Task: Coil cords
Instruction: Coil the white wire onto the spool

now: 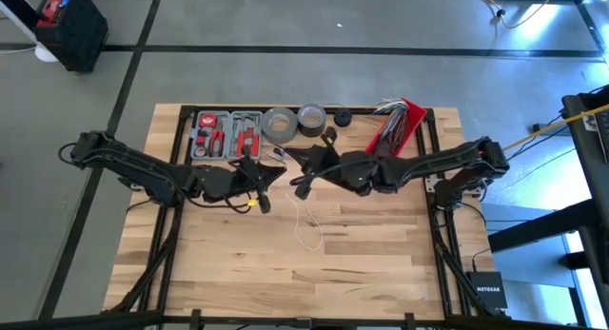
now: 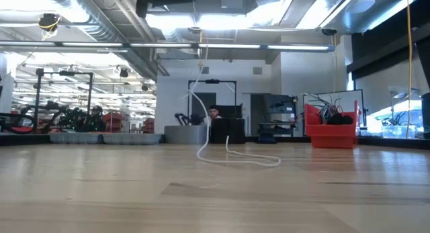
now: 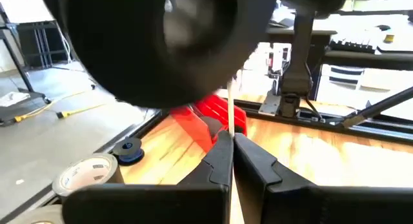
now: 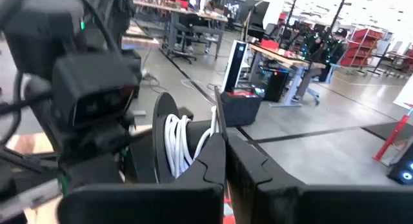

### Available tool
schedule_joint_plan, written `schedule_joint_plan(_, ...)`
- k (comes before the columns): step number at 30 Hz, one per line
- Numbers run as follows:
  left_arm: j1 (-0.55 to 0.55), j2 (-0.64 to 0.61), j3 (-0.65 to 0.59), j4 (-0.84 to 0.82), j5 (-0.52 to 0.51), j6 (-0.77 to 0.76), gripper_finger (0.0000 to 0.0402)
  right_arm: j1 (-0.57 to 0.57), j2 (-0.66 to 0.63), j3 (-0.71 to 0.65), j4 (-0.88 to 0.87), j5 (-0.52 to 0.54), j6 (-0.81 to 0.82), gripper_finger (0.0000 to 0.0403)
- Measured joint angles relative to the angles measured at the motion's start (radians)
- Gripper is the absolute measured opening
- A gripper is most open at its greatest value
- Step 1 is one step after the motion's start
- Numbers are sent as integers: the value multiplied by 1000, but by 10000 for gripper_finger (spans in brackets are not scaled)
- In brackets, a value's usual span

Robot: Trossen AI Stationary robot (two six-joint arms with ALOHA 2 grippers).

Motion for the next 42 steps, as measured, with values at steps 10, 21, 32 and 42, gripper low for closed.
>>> schedule_joint_plan(10, 0, 2, -3, -10, 0, 3, 1, 0, -76, 0, 9, -34, 1, 5)
schedule_joint_plan(21, 0, 2, -4, -23, -1, 13, 1, 0, -147, 2, 20, -87, 2, 5)
schedule_joint_plan(32, 9, -20, -6, -164, -125, 88, 1, 0, -154, 5, -120, -174, 57, 5)
schedule_joint_plan(42, -1, -127, -10, -308, -165, 36, 1, 1, -136, 11, -388, -188, 79, 5)
